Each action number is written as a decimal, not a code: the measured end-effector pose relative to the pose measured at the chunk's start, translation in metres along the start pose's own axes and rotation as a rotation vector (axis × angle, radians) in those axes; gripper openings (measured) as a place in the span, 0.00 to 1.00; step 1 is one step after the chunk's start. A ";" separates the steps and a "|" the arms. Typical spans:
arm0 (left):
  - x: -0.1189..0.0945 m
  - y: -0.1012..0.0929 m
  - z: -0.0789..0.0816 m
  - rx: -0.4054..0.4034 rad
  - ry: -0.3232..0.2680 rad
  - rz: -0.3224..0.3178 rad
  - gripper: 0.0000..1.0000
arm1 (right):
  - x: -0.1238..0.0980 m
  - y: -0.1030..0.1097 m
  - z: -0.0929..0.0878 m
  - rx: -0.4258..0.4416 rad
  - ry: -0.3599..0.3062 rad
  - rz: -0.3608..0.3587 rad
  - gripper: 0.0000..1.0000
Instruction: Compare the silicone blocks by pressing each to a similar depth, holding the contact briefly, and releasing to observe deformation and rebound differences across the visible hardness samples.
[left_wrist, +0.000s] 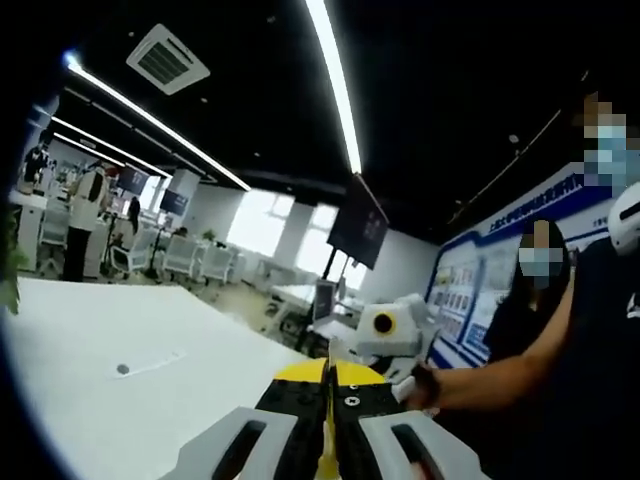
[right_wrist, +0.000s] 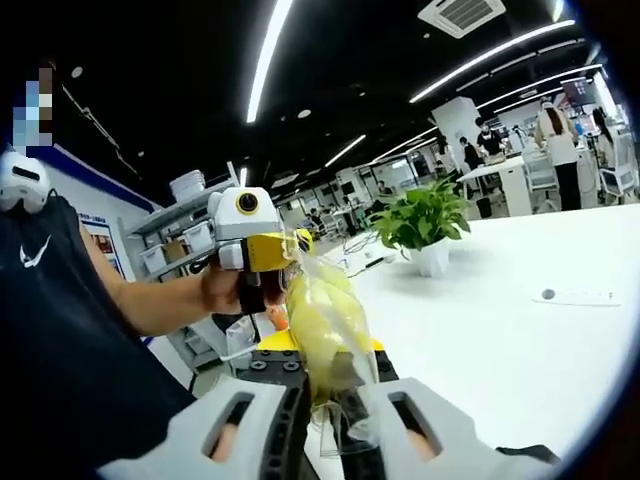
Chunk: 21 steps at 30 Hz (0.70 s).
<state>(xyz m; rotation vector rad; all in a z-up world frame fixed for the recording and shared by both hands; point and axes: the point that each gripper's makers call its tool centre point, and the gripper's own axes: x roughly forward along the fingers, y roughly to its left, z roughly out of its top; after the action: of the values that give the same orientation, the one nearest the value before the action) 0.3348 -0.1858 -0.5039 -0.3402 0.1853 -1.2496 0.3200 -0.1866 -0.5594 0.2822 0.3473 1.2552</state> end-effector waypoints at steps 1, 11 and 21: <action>0.000 0.001 -0.001 -0.004 0.000 0.001 0.00 | 0.000 -0.001 0.000 0.003 0.007 0.001 0.01; -0.002 0.004 -0.006 0.057 0.024 0.020 0.00 | 0.001 0.000 -0.007 -0.008 0.030 -0.016 0.01; 0.000 0.005 -0.013 0.035 0.051 0.024 0.00 | -0.001 -0.004 -0.012 0.002 0.031 -0.009 0.01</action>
<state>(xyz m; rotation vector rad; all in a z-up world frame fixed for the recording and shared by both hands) 0.3347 -0.1868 -0.5179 -0.2753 0.2105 -1.2367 0.3184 -0.1886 -0.5722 0.2633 0.3758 1.2517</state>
